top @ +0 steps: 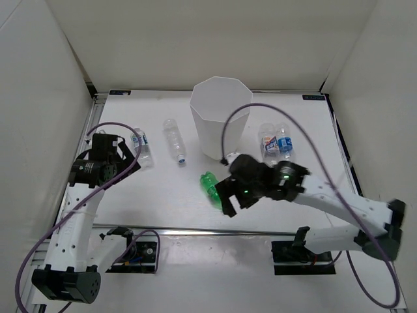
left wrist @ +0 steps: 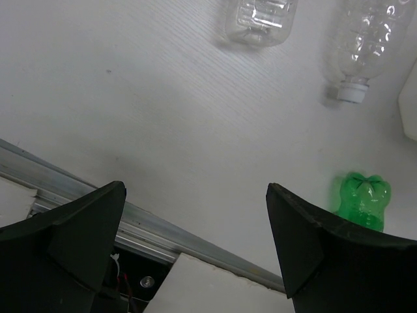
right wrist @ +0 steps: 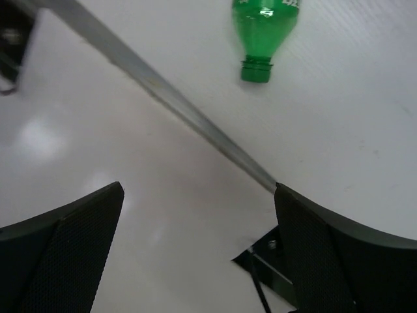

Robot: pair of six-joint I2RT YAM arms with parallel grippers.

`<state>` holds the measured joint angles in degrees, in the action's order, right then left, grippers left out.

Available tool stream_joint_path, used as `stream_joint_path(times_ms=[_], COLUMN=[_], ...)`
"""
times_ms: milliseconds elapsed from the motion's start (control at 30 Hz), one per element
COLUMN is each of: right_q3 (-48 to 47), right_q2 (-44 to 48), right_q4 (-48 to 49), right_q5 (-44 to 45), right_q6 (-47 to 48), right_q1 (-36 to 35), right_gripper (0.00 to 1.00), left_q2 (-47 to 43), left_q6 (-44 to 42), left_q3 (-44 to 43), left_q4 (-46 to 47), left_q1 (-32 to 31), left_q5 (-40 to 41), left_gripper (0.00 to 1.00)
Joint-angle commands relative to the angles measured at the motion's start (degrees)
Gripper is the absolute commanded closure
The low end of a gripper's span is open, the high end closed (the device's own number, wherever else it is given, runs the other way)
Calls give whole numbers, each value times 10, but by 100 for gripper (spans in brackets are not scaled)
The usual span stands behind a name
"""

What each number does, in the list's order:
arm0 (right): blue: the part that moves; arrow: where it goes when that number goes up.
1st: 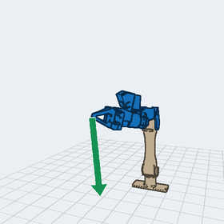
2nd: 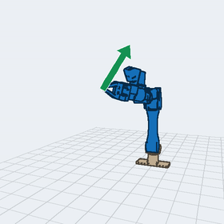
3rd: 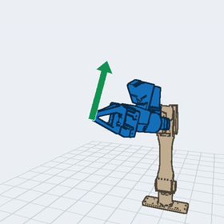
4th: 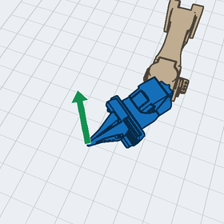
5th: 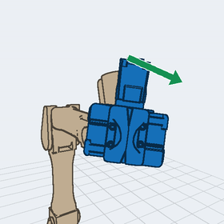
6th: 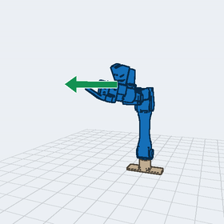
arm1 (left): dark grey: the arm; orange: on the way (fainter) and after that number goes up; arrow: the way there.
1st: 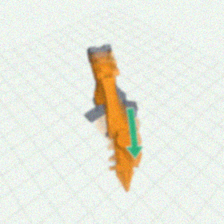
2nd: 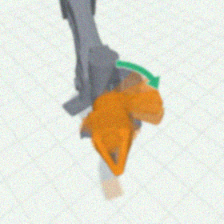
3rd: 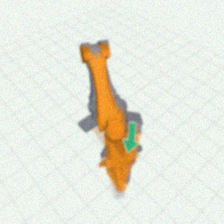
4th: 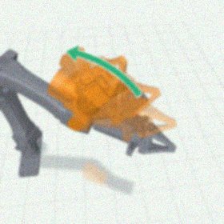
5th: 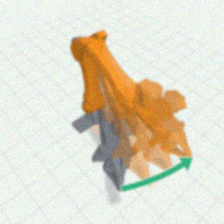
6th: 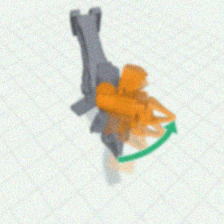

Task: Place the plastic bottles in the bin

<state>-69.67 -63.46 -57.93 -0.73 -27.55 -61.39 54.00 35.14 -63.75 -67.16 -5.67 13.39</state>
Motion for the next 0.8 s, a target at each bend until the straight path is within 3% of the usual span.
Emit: stream_joint_path(times_ms=[0,133,367,700,767], right_q3=[-16,-60,0,182,182], right_q2=[-106,-212,-228,-213,-222], right_q4=[22,12,156,416,416], right_q5=[240,330,382,313,324], right_q6=[-10,-10,57,176,176], right_q1=[-81,-139,-146,-146,-139], right_gripper=[0,0,0,0,0], left_q2=[-5,-11,-11,-10,-10], left_q6=[-22,-49,-61,-67,-67], left_q3=[20,29,23,29,29], left_q4=[31,47,35,19,19], left_q1=[3,14,15,15,15], left_q5=[-27,-81,-106,-111,-111], left_gripper=[0,0,0,0,0])
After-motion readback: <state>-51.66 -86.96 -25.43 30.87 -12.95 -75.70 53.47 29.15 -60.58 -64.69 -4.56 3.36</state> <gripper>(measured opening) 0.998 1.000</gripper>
